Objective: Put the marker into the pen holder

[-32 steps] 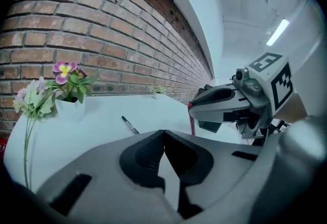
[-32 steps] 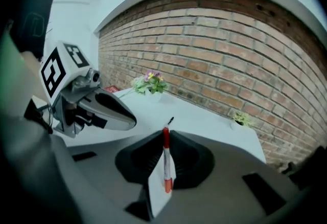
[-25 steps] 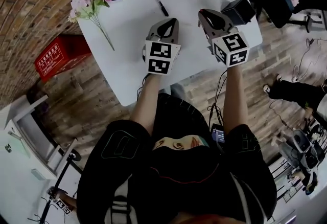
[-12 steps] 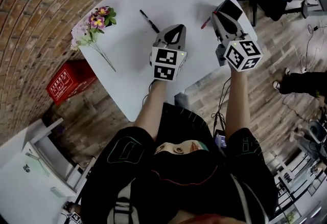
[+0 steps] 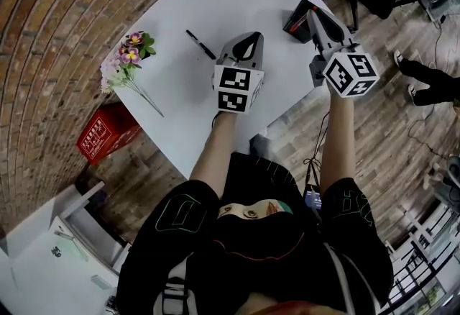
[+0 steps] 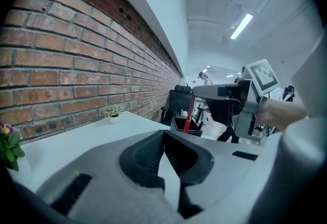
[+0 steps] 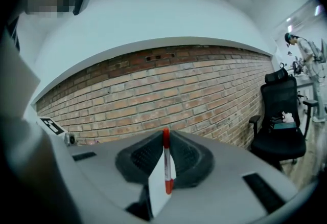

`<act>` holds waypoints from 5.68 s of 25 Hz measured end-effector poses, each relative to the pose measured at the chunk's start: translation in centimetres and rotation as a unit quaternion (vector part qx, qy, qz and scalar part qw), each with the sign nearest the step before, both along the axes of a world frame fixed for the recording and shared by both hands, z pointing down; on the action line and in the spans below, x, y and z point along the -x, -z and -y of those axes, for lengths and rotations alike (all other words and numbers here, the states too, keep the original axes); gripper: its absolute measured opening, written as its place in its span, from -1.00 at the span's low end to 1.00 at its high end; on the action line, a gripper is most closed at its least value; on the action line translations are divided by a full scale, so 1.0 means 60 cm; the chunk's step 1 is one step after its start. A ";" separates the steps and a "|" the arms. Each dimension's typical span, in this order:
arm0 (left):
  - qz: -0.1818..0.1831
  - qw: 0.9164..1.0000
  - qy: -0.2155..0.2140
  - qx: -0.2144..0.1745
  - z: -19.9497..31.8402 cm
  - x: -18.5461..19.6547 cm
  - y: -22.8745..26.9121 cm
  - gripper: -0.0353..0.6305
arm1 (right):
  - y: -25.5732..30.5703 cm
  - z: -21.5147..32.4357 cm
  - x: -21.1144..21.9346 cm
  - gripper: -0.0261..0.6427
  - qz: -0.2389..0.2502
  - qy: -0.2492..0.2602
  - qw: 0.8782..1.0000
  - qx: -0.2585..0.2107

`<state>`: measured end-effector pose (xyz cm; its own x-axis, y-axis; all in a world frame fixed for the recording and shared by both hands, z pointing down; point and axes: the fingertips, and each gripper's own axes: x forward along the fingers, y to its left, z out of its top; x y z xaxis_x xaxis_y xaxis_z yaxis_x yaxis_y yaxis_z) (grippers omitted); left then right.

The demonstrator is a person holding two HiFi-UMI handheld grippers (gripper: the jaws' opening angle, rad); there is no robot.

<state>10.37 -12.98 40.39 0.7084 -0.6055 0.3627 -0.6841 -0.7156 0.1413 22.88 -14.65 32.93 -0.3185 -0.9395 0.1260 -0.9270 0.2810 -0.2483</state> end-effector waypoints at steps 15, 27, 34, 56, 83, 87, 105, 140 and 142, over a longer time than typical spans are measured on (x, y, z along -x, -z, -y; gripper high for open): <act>0.001 1.000 -0.004 0.014 0.013 -0.043 -0.011 -0.89 | -0.010 0.036 -0.025 -0.79 -0.086 -0.026 0.996 0.007; 0.002 0.998 0.030 0.046 0.002 0.003 -0.058 -0.89 | -0.107 0.035 0.022 -0.78 -0.235 -0.011 0.968 0.086; 0.005 0.997 0.049 0.060 -0.007 0.040 -0.081 -0.89 | -0.140 0.031 0.025 -0.78 -0.278 -0.011 0.953 0.118; -0.004 0.983 0.162 0.081 0.017 0.206 -0.119 -0.89 | -0.127 0.069 0.194 -0.84 -0.273 0.080 0.954 0.091; -0.012 0.942 0.317 0.107 0.031 0.411 -0.172 -0.89 | -0.297 0.115 0.493 -0.78 -0.253 0.302 0.894 0.214; -0.017 0.938 0.328 0.112 0.030 0.425 -0.178 -0.89 | -0.323 0.123 0.516 -0.76 -0.264 0.313 0.880 0.242; -0.041 0.928 0.346 0.133 0.039 0.457 -0.200 -0.89 | -0.385 0.143 0.554 -0.72 -0.292 0.312 0.846 0.319; -0.009 0.940 0.331 0.080 0.075 0.241 -0.101 -0.89 | -0.151 0.102 0.358 -0.79 -0.115 0.309 0.933 0.143; -0.010 0.943 0.326 0.074 0.076 0.223 -0.093 -0.89 | -0.137 0.100 0.337 -0.79 -0.111 0.299 0.938 0.134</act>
<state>-3.02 -17.56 45.95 0.2114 -0.8583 0.4676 -0.9677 -0.1165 0.2236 2.69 -20.62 41.15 -0.7167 -0.5260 0.4579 -0.6606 0.7225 -0.2040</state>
